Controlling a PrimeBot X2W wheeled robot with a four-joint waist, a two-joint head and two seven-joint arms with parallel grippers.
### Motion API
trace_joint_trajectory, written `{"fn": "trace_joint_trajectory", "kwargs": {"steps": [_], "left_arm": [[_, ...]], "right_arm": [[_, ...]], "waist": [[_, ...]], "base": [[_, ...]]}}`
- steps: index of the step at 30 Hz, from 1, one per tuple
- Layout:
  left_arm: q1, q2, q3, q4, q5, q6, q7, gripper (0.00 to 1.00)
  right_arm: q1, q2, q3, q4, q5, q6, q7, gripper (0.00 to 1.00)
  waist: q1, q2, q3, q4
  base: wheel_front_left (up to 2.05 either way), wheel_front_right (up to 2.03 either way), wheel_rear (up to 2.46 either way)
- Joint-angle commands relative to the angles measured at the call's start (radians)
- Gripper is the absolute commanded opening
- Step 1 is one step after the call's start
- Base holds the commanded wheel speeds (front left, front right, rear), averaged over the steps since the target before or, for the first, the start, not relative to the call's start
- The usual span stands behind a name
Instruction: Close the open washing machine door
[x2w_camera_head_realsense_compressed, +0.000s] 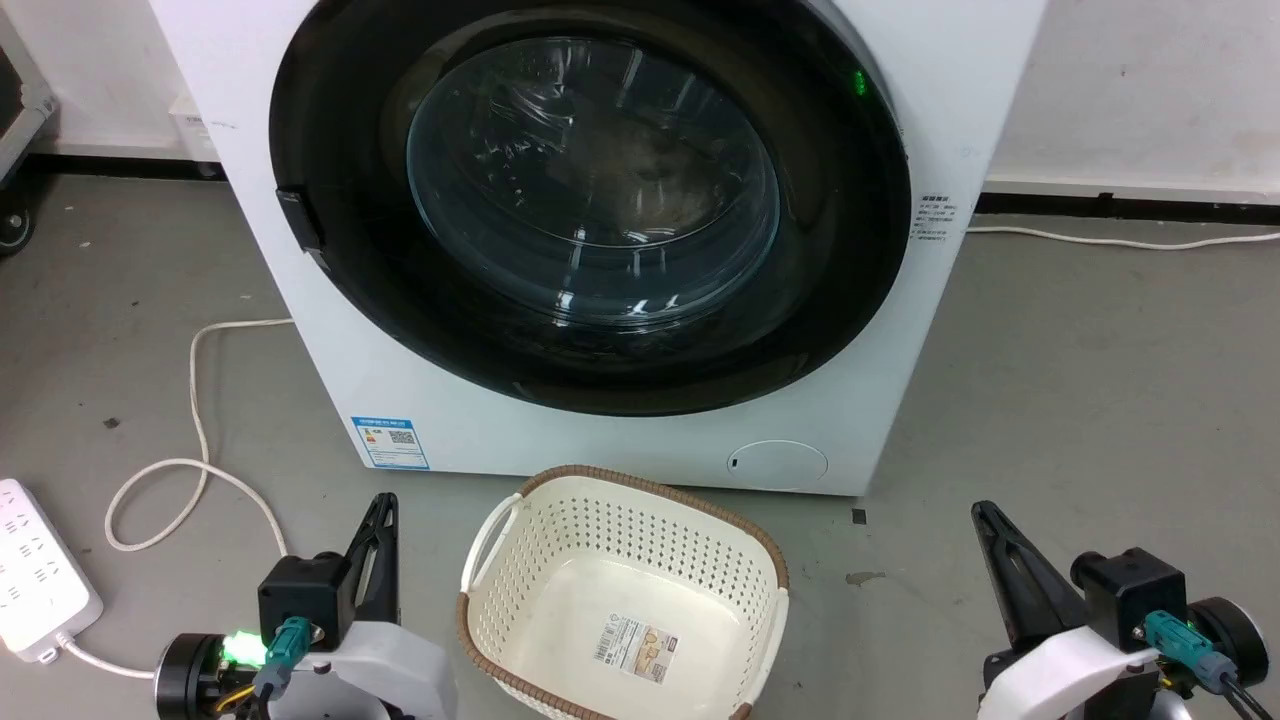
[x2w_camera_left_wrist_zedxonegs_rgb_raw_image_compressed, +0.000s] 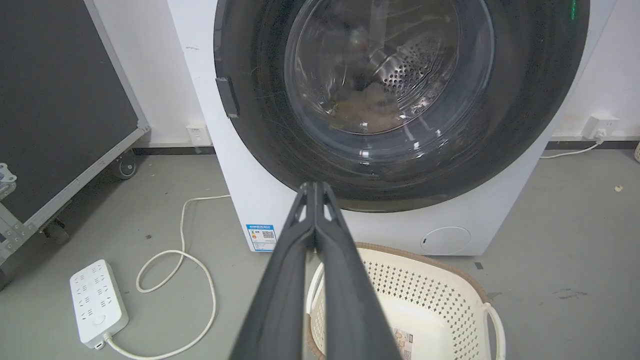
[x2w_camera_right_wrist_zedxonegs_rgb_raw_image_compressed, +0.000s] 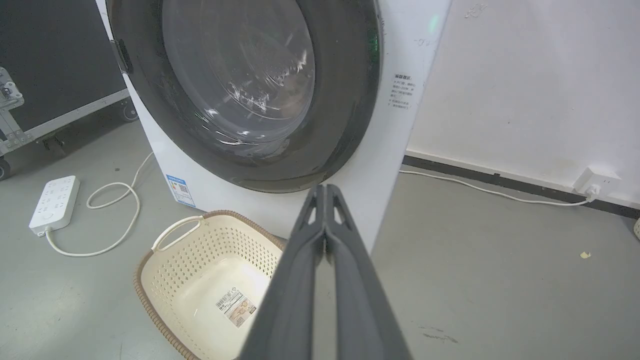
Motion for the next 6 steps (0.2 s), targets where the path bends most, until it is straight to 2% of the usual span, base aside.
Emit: {"fn": "trace_joint_trajectory", "kwargs": {"steps": [1,6], "left_arm": [[0.004,0.001,0.002,-0.005,0.003,0.003,0.0,0.0],[0.004,0.001,0.002,-0.005,0.003,0.003,0.0,0.0]], "right_arm": [[-0.012,0.005,0.0,-0.005,-0.006,-0.001,0.0,0.0],[-0.012,0.005,0.0,-0.005,-0.006,-0.001,0.0,0.0]], "waist": [[0.0001,0.0,0.0,0.0],[0.0001,0.0,0.0,0.0]], "base": [[0.0,0.0,0.0],[0.0,0.0,0.0]]}}
